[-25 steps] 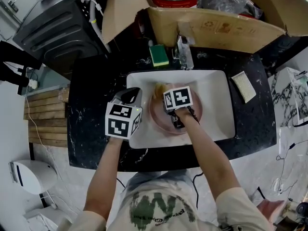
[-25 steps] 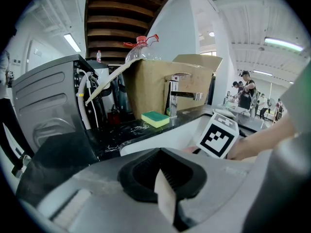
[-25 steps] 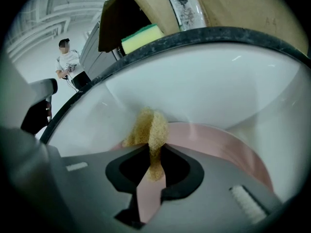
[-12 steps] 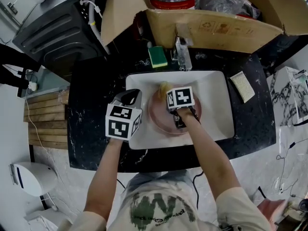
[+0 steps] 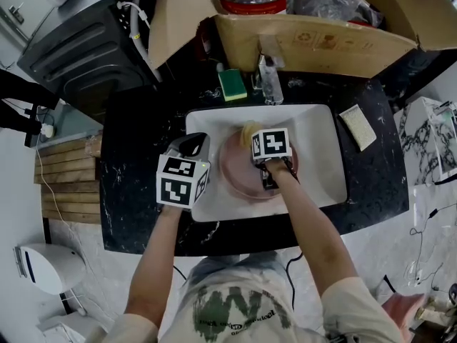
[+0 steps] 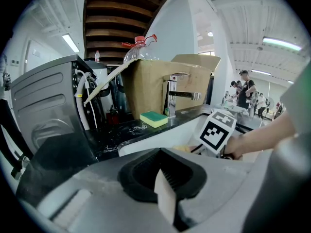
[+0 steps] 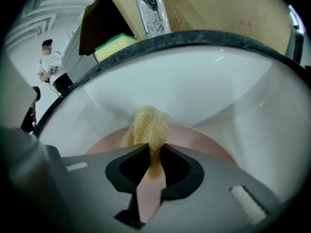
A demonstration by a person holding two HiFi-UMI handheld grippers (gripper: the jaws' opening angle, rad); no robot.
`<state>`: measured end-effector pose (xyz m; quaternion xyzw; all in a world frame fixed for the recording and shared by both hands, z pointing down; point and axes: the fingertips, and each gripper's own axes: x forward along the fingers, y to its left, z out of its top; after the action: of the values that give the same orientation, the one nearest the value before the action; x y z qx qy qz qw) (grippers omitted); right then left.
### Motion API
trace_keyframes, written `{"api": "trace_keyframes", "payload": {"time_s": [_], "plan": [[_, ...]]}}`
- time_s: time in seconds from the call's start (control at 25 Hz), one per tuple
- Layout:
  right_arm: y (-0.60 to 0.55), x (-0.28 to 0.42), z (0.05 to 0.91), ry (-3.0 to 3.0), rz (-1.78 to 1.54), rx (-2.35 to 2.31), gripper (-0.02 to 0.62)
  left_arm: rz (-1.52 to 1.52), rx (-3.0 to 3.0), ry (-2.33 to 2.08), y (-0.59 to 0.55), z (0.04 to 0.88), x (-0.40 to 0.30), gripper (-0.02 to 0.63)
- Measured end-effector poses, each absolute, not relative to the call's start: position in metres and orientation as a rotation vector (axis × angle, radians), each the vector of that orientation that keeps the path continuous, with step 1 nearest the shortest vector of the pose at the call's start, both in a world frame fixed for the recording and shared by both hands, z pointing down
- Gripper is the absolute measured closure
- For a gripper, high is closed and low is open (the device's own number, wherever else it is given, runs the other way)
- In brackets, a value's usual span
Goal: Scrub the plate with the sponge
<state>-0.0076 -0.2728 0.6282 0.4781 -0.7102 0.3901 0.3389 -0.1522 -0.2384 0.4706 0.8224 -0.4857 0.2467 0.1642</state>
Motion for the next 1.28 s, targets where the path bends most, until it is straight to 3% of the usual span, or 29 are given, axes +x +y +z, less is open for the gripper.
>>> {"api": "trace_keyframes", "payload": {"time_s": [1.28], "plan": [[-0.248,0.059,0.621,-1.623,1.032,1.417,0.531,0.689,2.436,-1.28,-0.237,0.468,-0.138,0.601]]}}
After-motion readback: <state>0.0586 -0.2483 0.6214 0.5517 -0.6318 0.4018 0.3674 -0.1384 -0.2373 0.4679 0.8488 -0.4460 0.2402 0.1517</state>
